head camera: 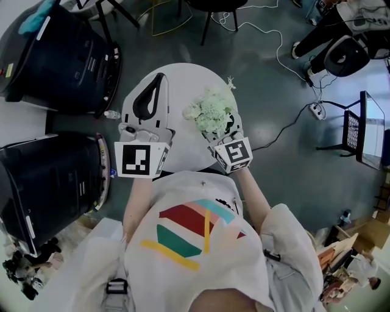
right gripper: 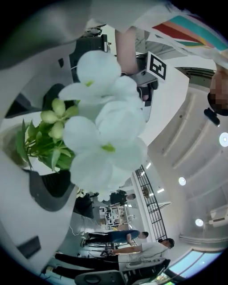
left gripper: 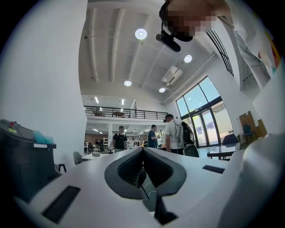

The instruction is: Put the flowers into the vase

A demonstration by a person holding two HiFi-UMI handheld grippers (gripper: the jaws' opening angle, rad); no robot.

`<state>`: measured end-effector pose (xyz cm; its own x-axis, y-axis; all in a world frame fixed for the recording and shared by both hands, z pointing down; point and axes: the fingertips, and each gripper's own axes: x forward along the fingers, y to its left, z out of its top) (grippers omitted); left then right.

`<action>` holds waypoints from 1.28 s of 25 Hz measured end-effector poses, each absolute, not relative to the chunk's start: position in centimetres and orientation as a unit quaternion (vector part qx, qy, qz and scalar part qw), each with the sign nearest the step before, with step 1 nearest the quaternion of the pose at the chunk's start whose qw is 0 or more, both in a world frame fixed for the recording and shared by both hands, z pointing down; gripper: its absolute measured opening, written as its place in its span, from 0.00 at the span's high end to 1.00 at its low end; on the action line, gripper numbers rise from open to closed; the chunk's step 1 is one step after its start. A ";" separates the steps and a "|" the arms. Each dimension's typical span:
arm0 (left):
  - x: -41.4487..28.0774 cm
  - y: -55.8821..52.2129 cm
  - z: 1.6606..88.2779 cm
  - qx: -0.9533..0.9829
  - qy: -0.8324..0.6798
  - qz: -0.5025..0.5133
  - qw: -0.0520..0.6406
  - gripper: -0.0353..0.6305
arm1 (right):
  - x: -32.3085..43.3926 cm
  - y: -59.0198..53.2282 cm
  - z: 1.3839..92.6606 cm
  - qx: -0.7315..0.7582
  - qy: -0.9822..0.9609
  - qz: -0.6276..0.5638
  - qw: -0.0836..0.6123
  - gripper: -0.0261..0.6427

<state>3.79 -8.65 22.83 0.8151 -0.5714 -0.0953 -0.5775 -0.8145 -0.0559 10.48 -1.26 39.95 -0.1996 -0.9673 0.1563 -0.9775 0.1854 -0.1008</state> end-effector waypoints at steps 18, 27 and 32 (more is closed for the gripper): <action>4.6 -8.4 23.8 -0.955 0.294 0.024 0.042 0.94 | 10.2 -0.4 44.5 0.606 -0.778 0.139 0.088 0.33; 4.7 -8.4 24.3 -0.955 0.293 0.019 0.036 0.94 | 10.1 0.1 46.5 0.596 -0.780 0.161 0.103 0.33; 4.9 -8.2 24.5 -0.955 0.293 0.019 0.032 0.94 | 10.0 0.6 47.7 0.586 -0.783 0.175 0.116 0.33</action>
<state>4.92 -8.17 24.51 0.8276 -0.5586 -0.0545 -0.5610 -0.8263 -0.0500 9.98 0.62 47.73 -0.2865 -0.8769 0.3859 -0.9578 0.2520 -0.1382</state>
